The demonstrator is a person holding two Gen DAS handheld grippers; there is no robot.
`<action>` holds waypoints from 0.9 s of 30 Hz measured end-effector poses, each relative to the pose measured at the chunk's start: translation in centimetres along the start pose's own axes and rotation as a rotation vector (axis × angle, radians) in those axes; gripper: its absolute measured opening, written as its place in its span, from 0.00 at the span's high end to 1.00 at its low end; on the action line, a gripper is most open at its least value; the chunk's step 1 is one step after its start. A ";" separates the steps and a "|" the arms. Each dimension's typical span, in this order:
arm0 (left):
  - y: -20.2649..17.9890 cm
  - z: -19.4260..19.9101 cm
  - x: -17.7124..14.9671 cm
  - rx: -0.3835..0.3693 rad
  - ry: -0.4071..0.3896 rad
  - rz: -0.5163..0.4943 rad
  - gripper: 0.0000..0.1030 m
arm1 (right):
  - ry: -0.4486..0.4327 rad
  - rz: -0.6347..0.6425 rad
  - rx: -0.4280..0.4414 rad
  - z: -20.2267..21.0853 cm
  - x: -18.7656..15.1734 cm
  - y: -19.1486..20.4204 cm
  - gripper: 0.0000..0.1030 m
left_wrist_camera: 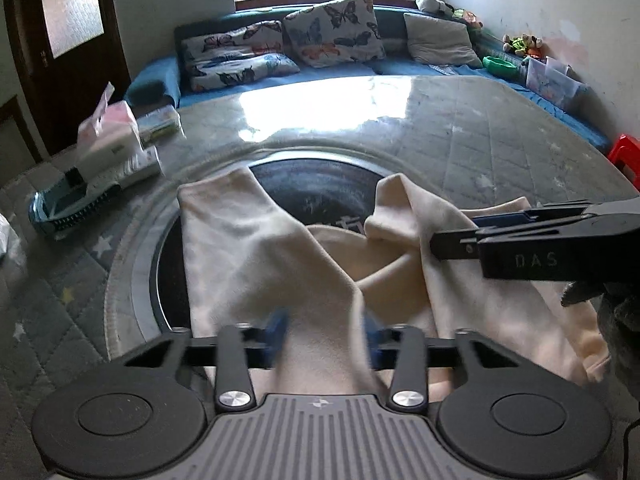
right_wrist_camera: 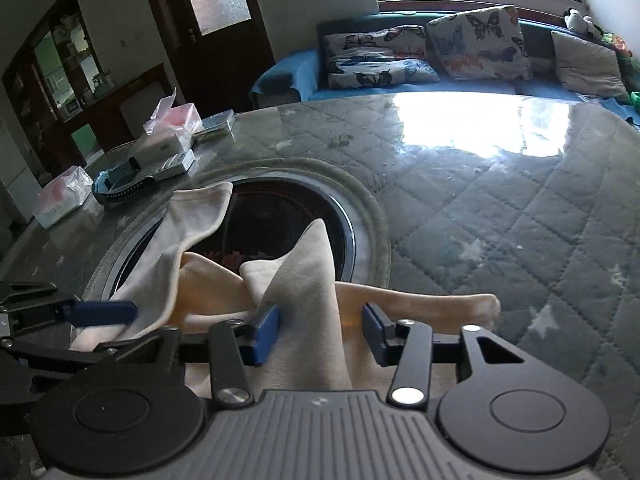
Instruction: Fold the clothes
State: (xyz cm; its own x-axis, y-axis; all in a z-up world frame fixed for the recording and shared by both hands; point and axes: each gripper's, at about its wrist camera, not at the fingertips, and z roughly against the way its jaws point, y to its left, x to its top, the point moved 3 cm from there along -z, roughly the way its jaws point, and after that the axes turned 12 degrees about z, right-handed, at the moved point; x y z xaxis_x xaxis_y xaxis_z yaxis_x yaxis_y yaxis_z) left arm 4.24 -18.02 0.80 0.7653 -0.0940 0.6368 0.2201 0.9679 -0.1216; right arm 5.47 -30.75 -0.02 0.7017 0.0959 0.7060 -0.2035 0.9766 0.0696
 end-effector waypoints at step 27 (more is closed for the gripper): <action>8.6 14.7 -6.4 0.037 -0.166 0.178 0.97 | -0.261 -0.012 -0.073 17.2 -5.0 -1.5 0.95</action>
State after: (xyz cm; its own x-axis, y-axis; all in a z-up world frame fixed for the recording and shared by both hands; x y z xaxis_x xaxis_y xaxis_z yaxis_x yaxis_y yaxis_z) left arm -7.66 -5.67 6.92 0.6793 0.1156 0.7247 0.0661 0.9739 -0.2173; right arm -9.49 -35.97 8.52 0.5019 0.0409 0.8639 -0.1397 0.9896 0.0343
